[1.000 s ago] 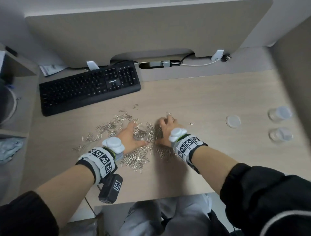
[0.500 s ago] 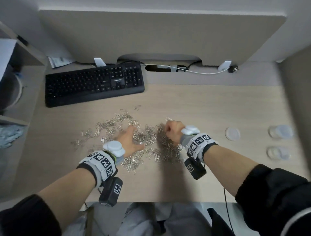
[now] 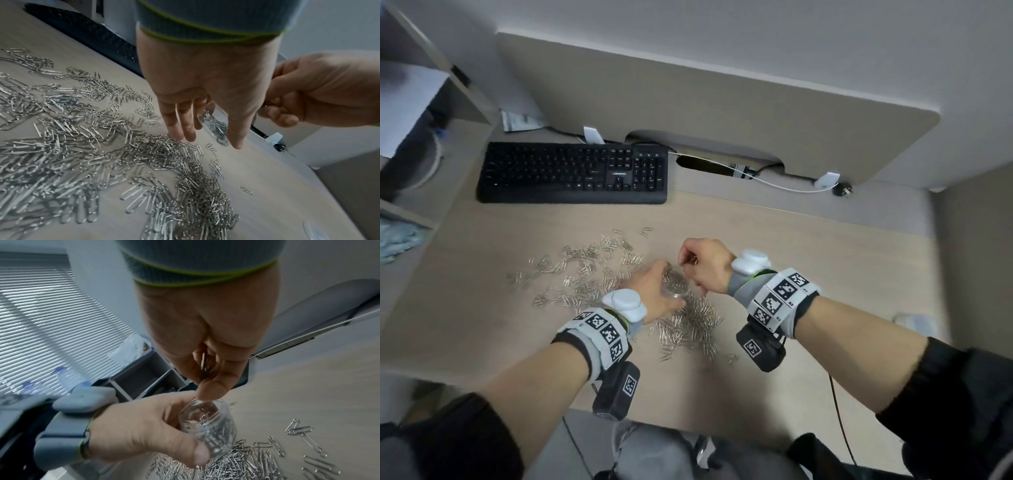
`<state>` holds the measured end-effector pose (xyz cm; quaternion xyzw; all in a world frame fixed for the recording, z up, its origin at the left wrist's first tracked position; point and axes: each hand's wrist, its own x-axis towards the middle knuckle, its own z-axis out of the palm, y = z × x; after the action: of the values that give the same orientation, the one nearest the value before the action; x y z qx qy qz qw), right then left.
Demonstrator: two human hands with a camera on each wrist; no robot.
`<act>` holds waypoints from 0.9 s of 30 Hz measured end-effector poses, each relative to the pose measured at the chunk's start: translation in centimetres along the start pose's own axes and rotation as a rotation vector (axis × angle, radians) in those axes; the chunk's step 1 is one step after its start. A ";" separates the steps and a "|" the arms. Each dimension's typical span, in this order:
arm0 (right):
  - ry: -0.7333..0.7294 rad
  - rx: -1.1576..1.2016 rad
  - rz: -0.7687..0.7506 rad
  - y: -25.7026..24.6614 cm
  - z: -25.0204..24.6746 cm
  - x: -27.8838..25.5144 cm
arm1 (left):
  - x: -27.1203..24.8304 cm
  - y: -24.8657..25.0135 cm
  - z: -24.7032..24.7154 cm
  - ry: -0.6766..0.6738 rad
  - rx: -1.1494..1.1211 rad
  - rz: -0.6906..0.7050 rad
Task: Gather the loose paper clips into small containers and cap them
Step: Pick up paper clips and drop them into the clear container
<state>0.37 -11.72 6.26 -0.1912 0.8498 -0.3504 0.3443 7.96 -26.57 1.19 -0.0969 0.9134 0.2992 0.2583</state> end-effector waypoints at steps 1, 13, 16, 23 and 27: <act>-0.008 -0.062 -0.024 0.0 -0.1 -0.1 | -0.1 0.5 0.2 0.008 0.001 -0.001; 0.051 -0.230 -0.050 -0.3 1.6 0.4 | 0.8 -0.1 -1.1 -0.038 -0.105 0.055; 0.114 -0.161 -0.016 -0.4 2.0 0.5 | 0.7 -1.5 -1.4 -0.026 -0.134 0.066; 0.187 -0.204 0.471 5.0 3.1 2.1 | -0.4 -7.4 -3.0 -0.039 -0.099 0.014; 0.131 -0.330 0.606 6.4 5.9 2.9 | -2.0 -11.3 -4.2 -0.005 -0.149 -0.036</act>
<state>2.05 -11.70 -2.78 0.0393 0.9333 -0.1019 0.3420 11.65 -38.04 -0.49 -0.1314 0.8862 0.3617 0.2578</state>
